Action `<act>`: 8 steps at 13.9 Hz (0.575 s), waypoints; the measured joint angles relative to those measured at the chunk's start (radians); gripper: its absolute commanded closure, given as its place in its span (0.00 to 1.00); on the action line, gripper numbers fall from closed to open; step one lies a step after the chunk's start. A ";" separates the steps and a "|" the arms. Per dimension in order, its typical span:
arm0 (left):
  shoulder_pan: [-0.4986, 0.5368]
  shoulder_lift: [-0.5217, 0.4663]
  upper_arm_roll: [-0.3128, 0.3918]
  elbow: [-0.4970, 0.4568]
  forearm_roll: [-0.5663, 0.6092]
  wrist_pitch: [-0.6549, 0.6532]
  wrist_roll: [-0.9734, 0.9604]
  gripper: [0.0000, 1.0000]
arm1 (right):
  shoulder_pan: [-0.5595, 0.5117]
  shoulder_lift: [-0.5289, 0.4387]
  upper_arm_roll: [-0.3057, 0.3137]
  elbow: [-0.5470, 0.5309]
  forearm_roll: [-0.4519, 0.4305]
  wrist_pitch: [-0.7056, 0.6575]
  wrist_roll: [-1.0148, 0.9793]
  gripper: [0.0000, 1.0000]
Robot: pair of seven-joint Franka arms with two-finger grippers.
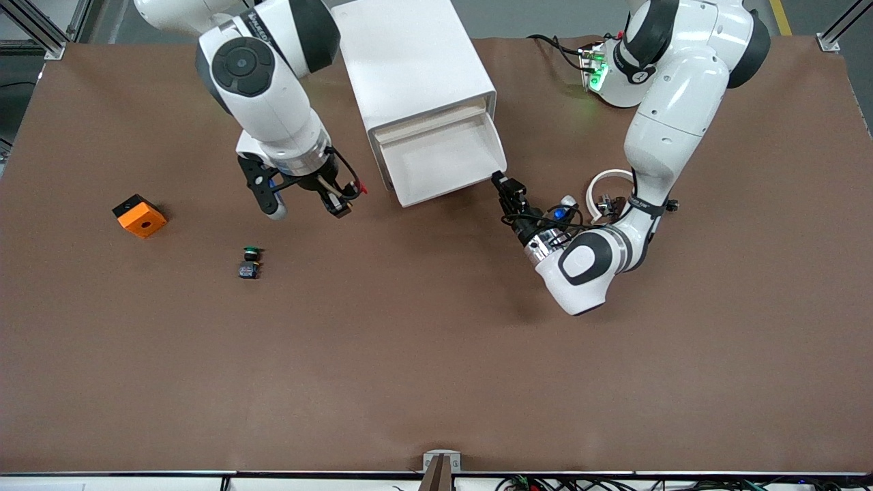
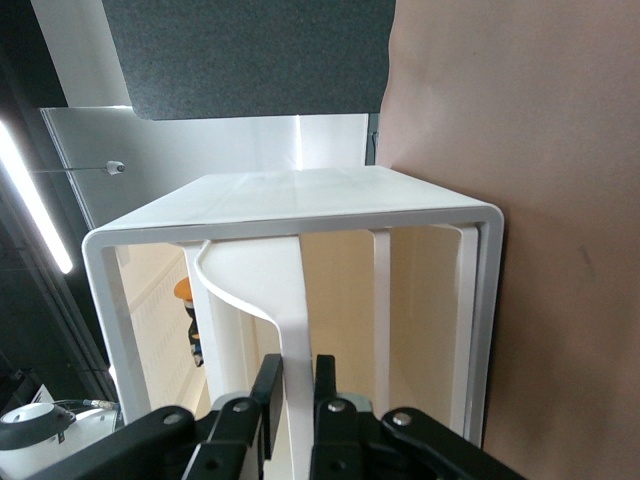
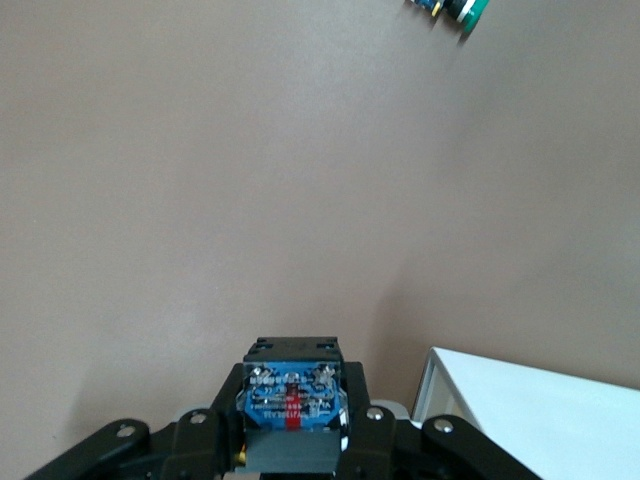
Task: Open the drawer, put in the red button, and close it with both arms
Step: 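Lower the red button into the open drawer and open the right gripper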
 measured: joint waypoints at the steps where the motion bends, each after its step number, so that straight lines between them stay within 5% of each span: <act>1: 0.007 0.001 0.001 0.003 0.000 0.000 0.000 0.82 | 0.013 0.010 0.000 0.010 0.000 0.001 0.025 1.00; 5: 0.026 0.012 0.008 0.012 0.005 0.003 0.000 0.82 | 0.074 0.042 0.000 0.028 -0.002 0.029 0.136 1.00; 8: 0.028 0.019 0.008 0.015 0.005 0.003 0.000 0.56 | 0.135 0.087 0.000 0.028 -0.020 0.071 0.248 1.00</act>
